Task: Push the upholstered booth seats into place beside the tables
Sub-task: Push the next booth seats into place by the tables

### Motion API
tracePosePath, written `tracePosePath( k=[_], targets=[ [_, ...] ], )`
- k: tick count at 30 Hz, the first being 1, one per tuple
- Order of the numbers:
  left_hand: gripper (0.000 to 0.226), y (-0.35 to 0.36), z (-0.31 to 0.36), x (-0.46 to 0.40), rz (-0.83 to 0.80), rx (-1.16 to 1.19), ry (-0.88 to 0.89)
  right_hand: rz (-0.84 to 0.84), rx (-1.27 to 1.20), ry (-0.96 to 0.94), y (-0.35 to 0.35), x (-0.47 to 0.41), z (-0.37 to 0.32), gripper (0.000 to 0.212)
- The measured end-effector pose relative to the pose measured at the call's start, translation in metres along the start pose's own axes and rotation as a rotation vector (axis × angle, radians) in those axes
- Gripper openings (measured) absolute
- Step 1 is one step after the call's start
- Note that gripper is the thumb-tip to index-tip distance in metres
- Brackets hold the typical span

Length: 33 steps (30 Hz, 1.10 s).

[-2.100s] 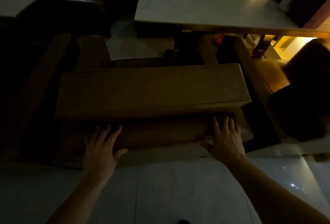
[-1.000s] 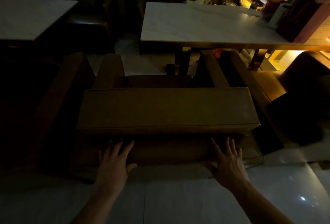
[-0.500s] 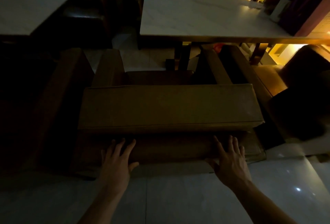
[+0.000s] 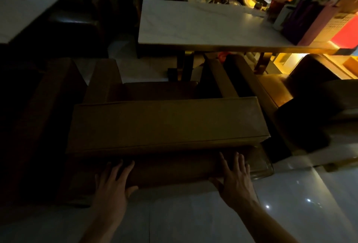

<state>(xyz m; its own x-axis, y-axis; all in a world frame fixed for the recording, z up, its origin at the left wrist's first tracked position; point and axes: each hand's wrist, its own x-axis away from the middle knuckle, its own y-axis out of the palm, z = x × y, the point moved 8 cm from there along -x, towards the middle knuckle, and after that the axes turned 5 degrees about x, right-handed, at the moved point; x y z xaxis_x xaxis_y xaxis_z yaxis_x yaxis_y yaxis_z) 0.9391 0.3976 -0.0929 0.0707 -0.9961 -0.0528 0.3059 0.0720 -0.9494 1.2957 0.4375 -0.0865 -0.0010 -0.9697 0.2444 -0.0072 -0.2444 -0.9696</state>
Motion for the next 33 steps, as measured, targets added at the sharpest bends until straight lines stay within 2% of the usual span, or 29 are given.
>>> tracePosePath(
  k=[7,17,25,33],
  targets=[
    [0.077,-0.001,-0.002,0.0,-0.03,-0.027,-0.022,-0.007,-0.024,-0.043,0.004,-0.007,0.001,0.092],
    [0.085,0.007,0.0,-0.007,-0.001,0.0,-0.002,0.009,-0.095,-0.032,0.009,-0.019,0.003,0.09],
    [0.072,0.002,-0.003,-0.041,-0.022,-0.016,-0.043,0.025,-0.079,-0.045,-0.003,-0.051,-0.006,0.088],
    [0.071,0.002,-0.004,-0.043,-0.021,0.028,-0.048,0.032,-0.033,-0.045,-0.005,-0.052,-0.006,0.088]
  ],
)
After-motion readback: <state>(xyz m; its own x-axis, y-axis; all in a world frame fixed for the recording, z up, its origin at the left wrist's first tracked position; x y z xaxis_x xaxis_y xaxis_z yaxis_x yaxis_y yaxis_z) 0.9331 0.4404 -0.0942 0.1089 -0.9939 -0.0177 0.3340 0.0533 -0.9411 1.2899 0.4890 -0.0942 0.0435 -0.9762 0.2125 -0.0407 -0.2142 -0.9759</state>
